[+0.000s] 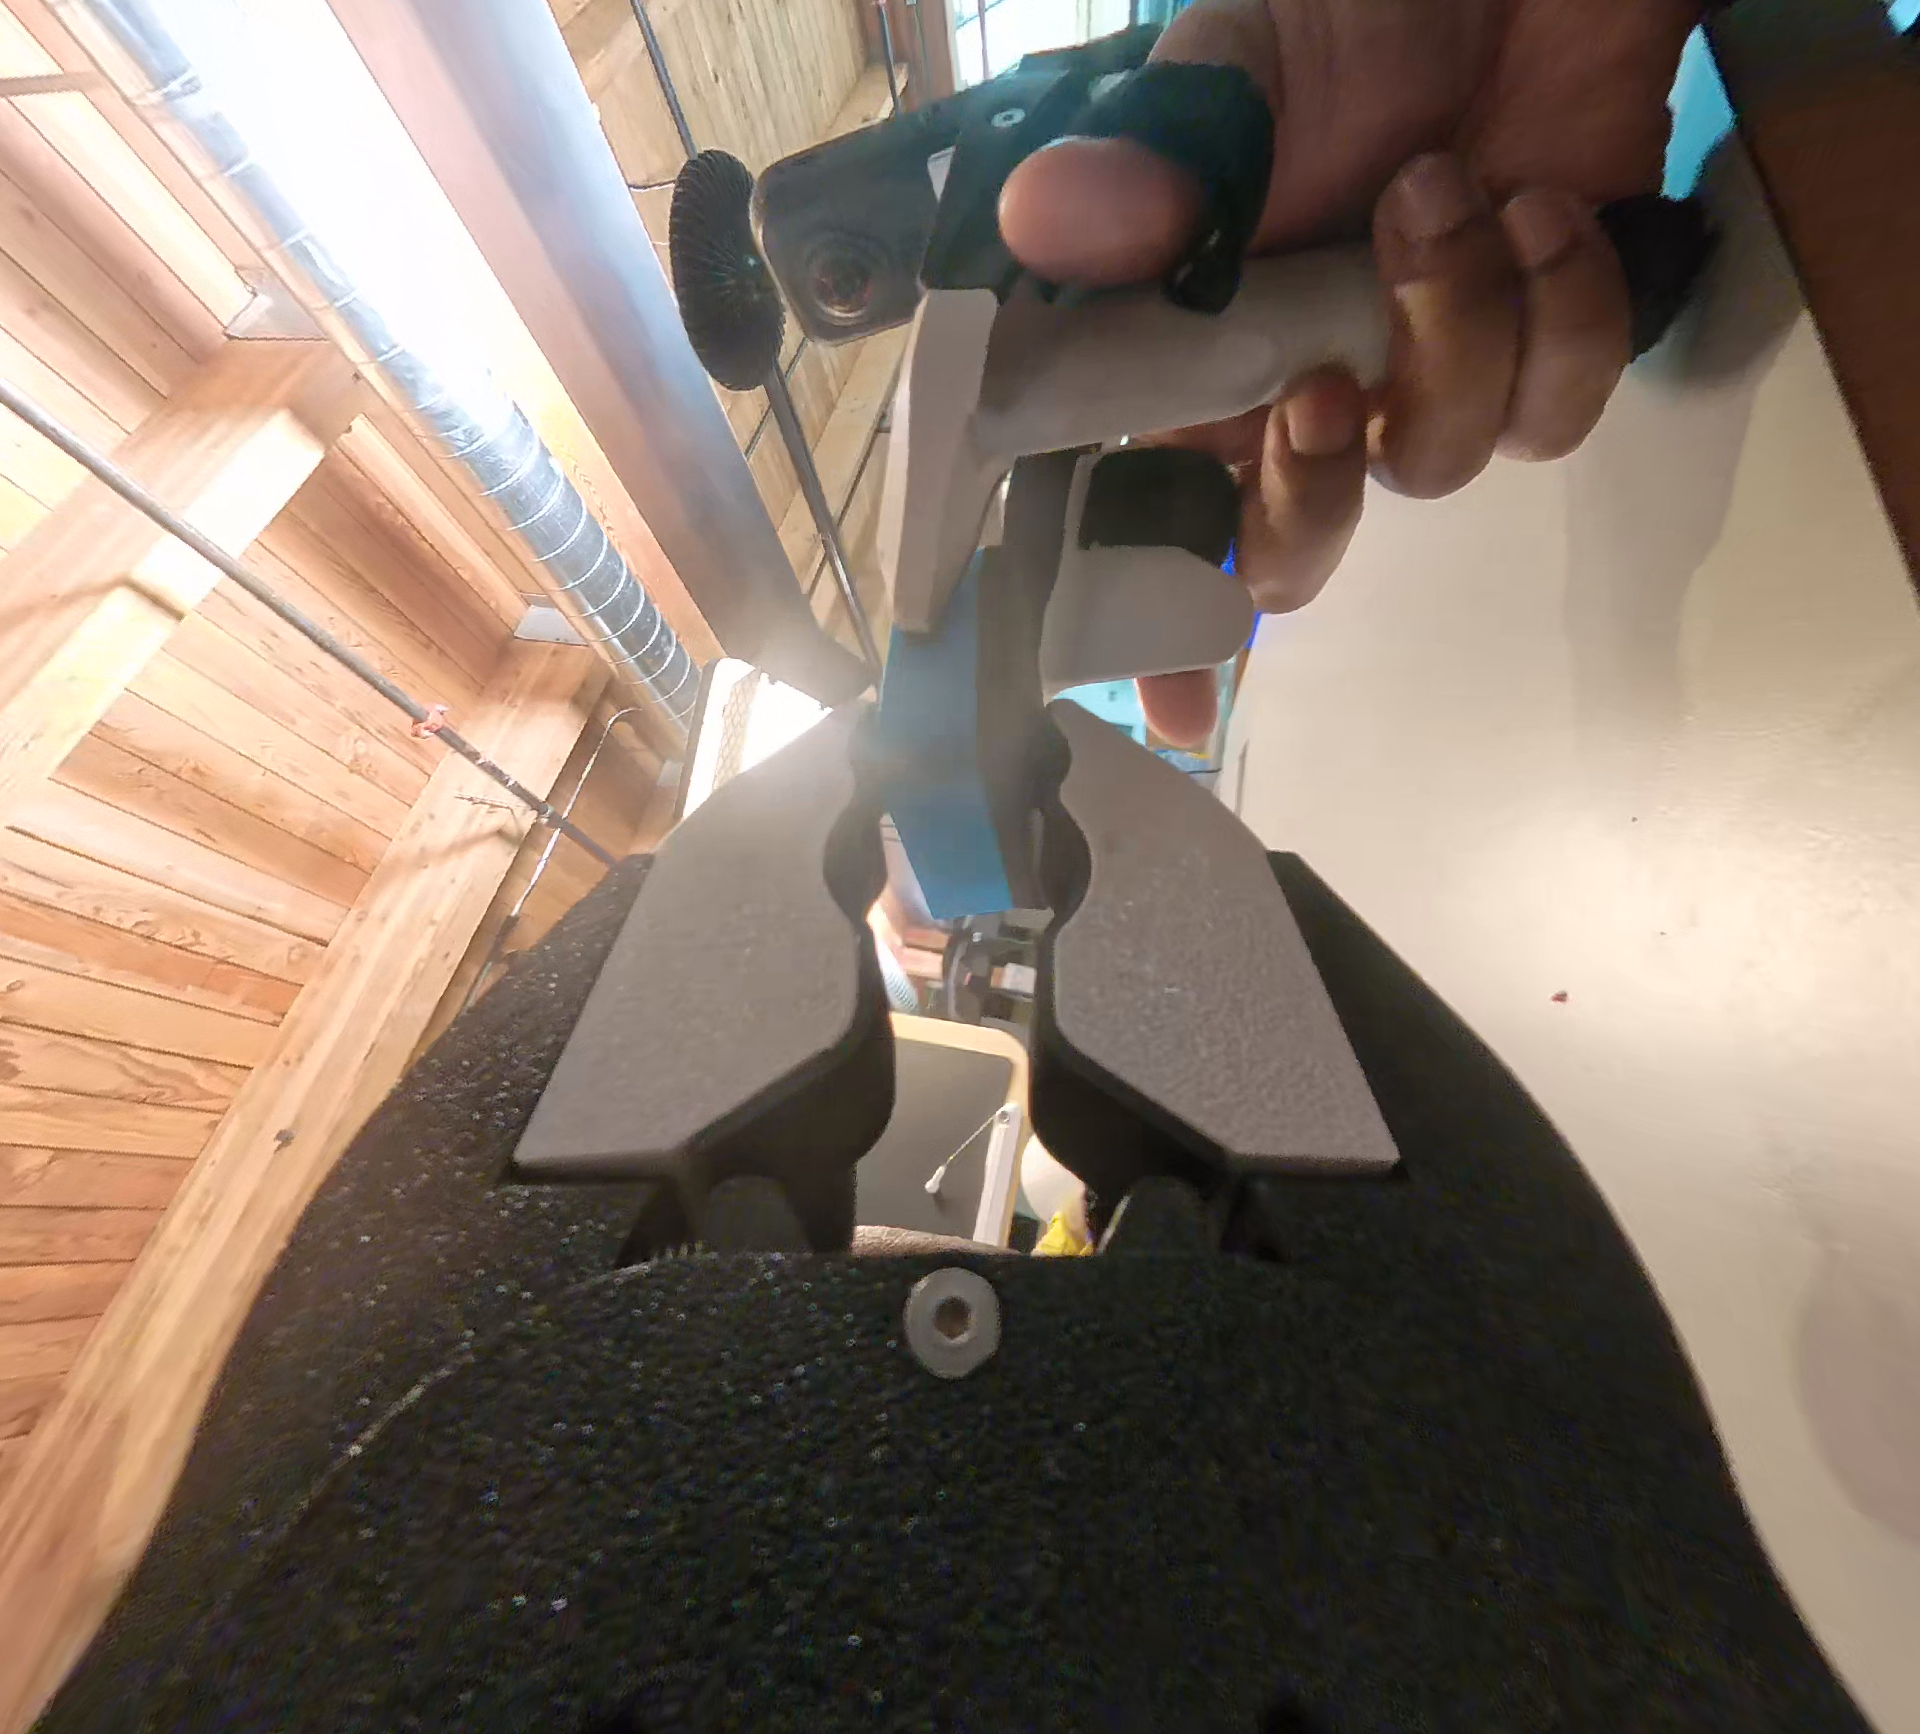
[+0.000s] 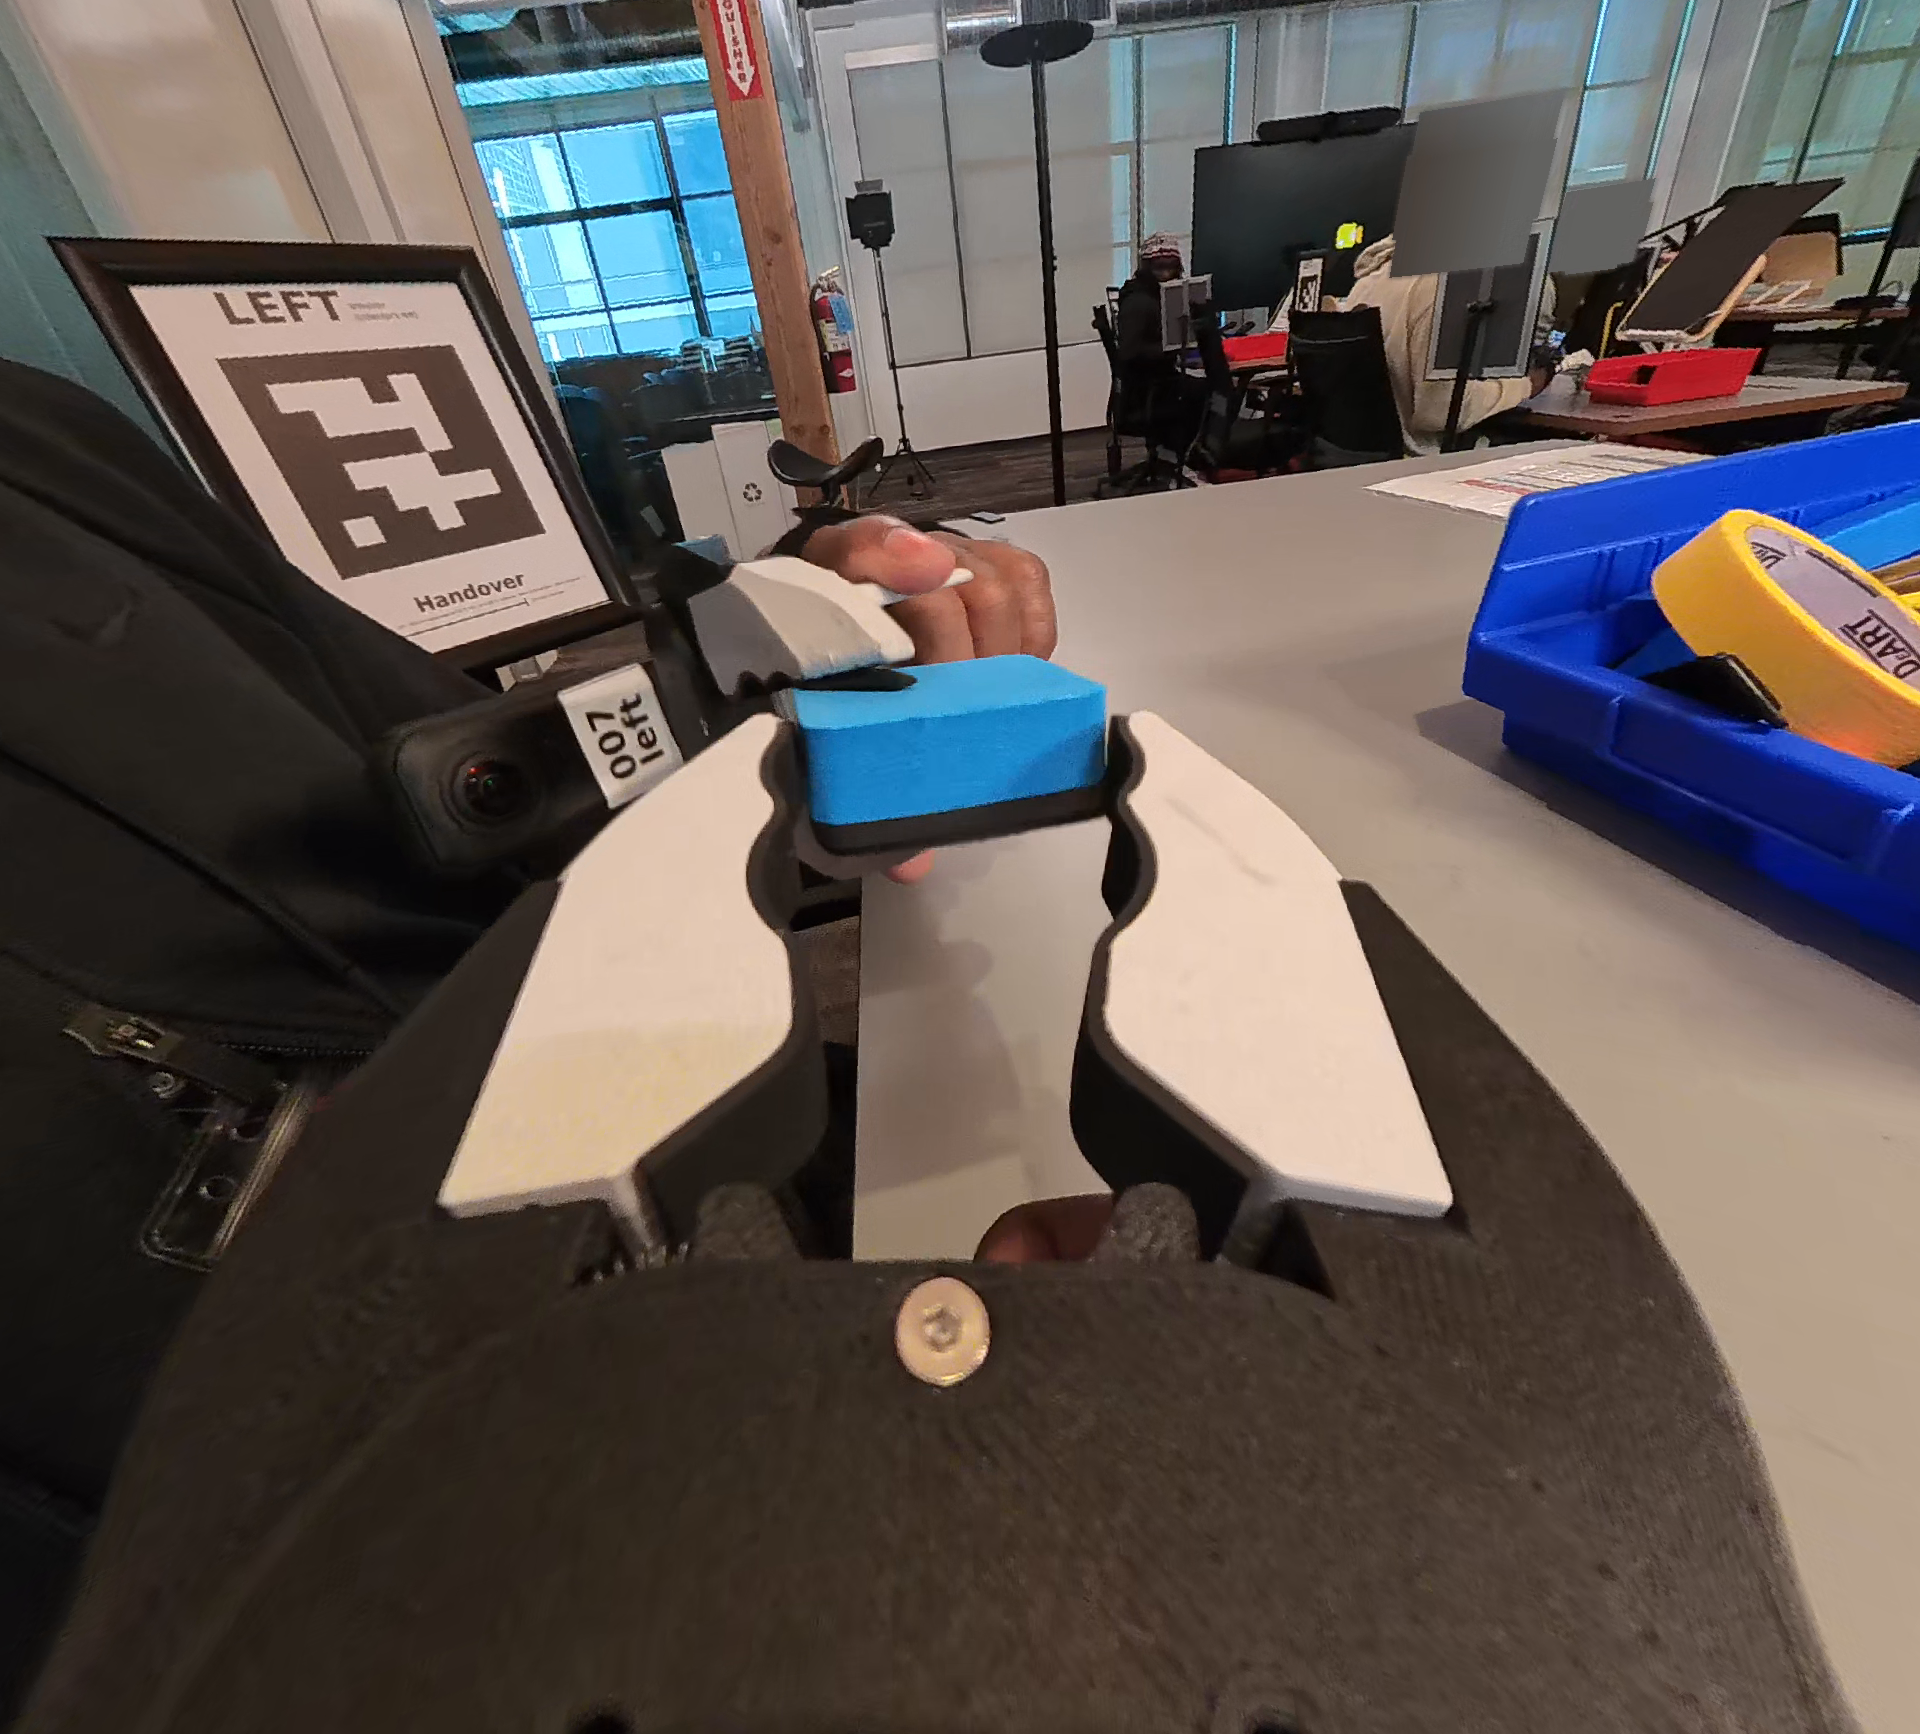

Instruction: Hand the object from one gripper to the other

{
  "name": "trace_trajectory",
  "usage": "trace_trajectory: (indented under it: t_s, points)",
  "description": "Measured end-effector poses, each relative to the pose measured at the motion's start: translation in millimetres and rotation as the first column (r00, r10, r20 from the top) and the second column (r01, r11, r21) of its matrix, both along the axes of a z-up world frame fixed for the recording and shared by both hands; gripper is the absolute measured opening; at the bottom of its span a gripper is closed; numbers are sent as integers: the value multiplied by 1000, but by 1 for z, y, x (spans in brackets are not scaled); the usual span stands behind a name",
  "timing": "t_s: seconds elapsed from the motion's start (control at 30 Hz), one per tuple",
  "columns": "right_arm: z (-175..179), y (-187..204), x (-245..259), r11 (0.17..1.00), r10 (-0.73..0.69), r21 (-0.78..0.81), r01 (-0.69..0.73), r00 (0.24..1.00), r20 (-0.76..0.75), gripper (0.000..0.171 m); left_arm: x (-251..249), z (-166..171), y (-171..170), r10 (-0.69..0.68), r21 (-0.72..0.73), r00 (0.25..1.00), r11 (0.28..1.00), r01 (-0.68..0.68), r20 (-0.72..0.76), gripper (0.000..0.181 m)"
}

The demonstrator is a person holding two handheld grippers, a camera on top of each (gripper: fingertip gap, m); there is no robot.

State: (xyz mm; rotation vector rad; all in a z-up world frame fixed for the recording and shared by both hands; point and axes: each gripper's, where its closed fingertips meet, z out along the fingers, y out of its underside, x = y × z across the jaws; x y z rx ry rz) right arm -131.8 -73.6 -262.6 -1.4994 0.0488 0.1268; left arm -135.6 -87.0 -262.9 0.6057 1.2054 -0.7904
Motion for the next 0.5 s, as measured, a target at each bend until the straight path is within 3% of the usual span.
trace_trajectory:
  t_s: [0.5]
  points:
    - [-3,2,-10,999,44,-31,-44,999,26,60,-10,-6,-5,-70,34,997,997,71,-42,26]
